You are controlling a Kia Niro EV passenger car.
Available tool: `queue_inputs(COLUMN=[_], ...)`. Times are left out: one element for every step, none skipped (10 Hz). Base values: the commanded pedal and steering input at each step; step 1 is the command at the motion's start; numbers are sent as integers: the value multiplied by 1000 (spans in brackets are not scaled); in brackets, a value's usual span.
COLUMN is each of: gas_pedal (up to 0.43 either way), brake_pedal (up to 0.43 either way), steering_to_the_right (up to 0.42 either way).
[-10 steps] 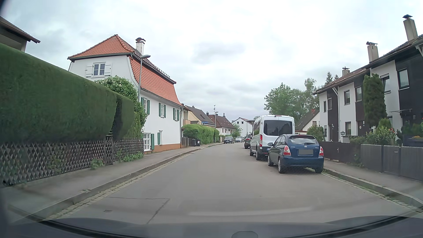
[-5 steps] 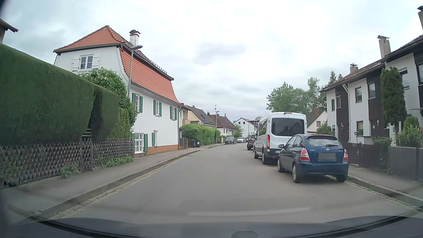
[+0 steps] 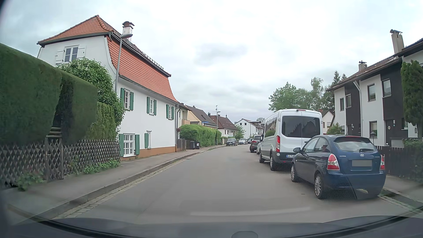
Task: Follow the waypoints while adhering to traffic rules and regulations
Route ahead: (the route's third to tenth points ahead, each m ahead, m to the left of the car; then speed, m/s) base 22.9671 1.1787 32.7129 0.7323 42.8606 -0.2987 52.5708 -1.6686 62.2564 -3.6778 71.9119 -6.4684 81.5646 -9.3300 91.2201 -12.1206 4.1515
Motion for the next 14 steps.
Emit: queue_inputs(gas_pedal=[87, 87, 87, 87, 87, 87, 87, 87, 87, 87, 87, 98, 98, 98], brake_pedal=[0, 0, 0, 0, 0, 0, 0, 0, 0, 0, 0, 0, 0, 0], steering_to_the_right=[-10, -10, -10, -10, -10, -9, -9, -9, -9, -10, -10, -8, -7, -2])
